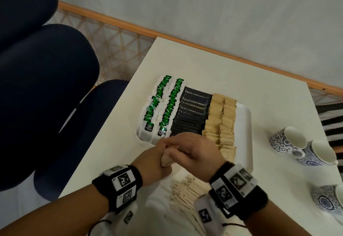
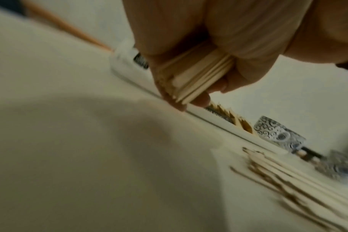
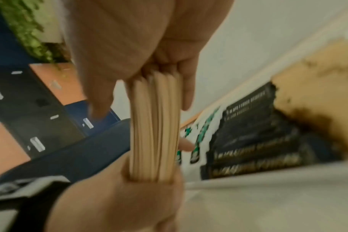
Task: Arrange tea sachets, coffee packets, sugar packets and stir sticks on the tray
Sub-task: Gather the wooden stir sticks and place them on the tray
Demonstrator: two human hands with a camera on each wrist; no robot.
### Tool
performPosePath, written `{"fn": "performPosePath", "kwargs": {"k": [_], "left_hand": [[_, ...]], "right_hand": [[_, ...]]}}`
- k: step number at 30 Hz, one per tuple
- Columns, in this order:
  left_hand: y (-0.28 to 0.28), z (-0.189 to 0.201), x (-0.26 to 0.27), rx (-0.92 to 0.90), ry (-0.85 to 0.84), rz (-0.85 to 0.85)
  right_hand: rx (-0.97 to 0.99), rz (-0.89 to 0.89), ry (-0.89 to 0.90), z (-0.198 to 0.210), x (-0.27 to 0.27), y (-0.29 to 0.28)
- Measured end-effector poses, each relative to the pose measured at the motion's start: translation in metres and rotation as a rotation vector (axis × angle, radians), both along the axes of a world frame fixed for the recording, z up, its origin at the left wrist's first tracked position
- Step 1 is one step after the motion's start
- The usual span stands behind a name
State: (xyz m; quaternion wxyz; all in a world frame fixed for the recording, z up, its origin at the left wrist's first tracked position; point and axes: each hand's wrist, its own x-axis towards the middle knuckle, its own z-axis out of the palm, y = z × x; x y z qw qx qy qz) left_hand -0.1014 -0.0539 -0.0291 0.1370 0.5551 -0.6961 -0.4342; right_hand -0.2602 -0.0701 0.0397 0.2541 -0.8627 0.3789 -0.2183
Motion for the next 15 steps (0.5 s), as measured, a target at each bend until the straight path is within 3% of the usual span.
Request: {"fn": "performPosePath", "kwargs": {"k": [4,6,9,12,15], "left_hand": [[-0.001,0.016,0.005,-0.092,-0.384,-0.221],[-0.001,0.020,-0.001,-0.161,-0.490,-0.260],[0.001,0.025,0.001,-0.117,-0.498,-0.249],[-0.003,0.044,0.017,-0.043,-0.368,-0.190],[-0.006,0.063,0.029,-0.142,-0.119,-0.012]], "right_hand": [[-0.003,0.049,0.714,0.008,0.000,0.003],[0.031,0.052,0.836,-0.006,0.015,0.006],[0.185,0.006,0.779,-0.032,0.033,0.006],[0.309,-0.040,0.639,-0.048,0.028,0.004],[0.487,-0.189,0.210,-0.052,0.020,0.005]]}}
